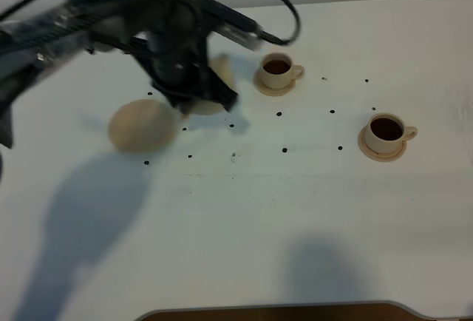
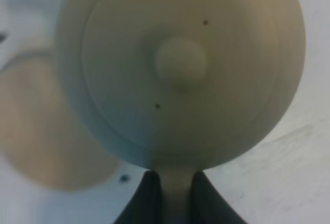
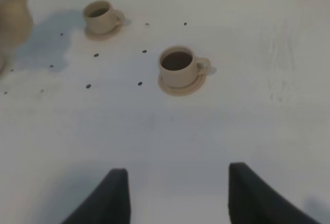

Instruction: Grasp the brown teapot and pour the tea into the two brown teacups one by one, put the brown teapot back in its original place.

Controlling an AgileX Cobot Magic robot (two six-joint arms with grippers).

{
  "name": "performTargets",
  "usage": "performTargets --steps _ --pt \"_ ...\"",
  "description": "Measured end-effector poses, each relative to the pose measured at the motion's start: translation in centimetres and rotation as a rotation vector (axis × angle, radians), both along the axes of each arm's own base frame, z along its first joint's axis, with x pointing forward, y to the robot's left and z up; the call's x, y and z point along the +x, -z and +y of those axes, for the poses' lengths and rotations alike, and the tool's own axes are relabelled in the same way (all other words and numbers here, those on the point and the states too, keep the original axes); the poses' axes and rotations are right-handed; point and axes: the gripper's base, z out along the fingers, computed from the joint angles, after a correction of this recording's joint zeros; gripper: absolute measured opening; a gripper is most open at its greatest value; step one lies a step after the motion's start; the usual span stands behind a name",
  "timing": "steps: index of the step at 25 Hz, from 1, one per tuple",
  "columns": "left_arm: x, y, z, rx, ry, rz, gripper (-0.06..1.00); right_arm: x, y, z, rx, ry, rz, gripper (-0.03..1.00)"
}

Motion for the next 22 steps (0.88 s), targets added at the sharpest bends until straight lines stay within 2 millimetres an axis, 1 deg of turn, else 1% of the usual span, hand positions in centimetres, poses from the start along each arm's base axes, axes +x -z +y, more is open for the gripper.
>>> performTargets --steps 3,7,16,22 --pt "0.3 0.0 1.8 0.014 -0.083 0.021 0.14 0.0 0.0 0.0 0.0 0.0 0.0 0.45" --pt "-0.1 0.6 3.8 0.012 -0.155 0.029 0.14 0.0 0.0 0.0 0.0 0.0 0.0 0.45" --pt "-2.8 3.1 8.5 -0.066 -0.327 -0.027 0.14 0.0 0.0 0.0 0.0 0.0 0.0 0.45" --pt "-3.4 4.7 9.9 -0.088 -0.384 -0.041 0.14 0.0 0.0 0.0 0.0 0.0 0.0 0.45"
